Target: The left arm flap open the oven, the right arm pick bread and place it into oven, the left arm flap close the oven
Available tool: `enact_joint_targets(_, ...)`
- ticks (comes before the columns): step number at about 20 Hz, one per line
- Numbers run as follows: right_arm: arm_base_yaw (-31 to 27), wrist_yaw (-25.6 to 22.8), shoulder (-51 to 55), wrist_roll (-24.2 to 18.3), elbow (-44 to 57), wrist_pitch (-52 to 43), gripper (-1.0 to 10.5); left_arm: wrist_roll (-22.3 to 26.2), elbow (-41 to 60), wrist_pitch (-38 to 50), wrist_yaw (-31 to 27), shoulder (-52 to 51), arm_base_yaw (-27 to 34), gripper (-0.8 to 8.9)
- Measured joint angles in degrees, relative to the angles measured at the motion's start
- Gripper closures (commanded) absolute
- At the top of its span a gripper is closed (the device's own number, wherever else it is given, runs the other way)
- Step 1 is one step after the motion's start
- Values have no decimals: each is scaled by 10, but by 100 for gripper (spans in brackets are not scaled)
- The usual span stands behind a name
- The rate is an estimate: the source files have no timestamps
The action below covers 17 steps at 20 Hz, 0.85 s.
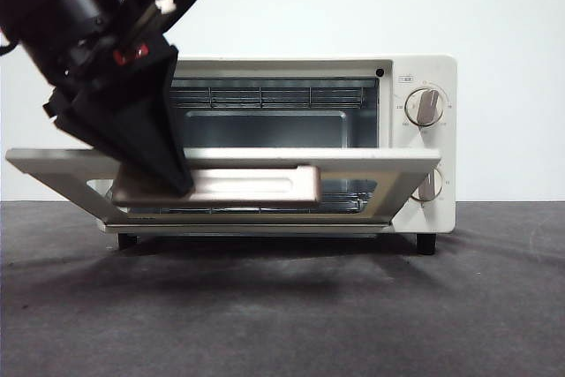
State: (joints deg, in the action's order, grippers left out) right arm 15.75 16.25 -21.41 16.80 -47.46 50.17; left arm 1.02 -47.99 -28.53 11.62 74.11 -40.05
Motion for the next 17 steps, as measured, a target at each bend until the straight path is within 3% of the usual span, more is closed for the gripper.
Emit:
enact_joint_targets(8, 0, 0, 0, 0, 0, -1, 811, -50, 33, 48, -24, 0, -30, 798)
enact_joint_targets(17, 0, 5, 0, 0, 0, -1, 811, -57, 33, 33, -34, -3, -44, 798)
